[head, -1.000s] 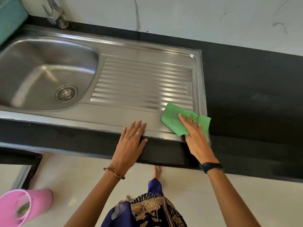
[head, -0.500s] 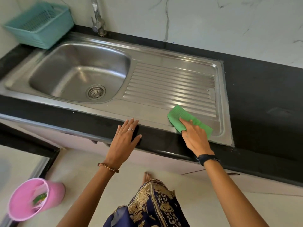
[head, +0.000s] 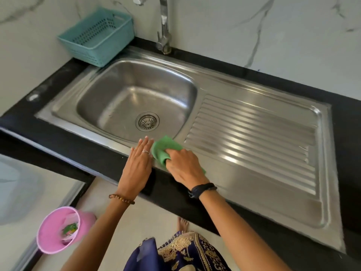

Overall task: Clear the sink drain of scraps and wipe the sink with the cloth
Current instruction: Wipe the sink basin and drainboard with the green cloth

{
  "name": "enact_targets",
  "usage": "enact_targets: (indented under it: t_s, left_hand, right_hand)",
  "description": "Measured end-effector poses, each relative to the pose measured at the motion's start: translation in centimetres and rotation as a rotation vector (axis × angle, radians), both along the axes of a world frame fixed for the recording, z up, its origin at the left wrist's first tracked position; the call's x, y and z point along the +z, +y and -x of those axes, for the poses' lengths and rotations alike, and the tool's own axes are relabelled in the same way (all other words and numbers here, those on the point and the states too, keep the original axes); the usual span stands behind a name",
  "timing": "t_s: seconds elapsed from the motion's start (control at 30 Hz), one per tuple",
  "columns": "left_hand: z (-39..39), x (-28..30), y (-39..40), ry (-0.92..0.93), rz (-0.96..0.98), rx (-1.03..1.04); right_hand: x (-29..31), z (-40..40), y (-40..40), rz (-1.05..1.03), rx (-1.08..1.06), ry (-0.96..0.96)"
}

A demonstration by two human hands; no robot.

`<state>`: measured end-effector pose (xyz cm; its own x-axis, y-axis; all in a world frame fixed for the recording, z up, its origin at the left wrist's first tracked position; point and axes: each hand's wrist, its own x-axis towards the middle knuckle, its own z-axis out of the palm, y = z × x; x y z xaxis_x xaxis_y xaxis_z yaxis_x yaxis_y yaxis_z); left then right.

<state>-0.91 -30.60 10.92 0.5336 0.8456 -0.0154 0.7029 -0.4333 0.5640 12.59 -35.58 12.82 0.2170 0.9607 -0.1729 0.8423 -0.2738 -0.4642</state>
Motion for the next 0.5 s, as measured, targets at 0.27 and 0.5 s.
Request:
enact_targets:
  t_s: [0.27,0.5]
  left_hand:
    - [1.4,0.4,4.8,-0.026,0.076,0.058]
    - [1.6,-1.3,6.4,0.227,0.126,-0.088]
  right_hand:
    - [4.5,-9.8,6.5,-0.08,-0.111,0.676]
    - [-1.3,-10.8,7.0,0.128,0.058,0.063]
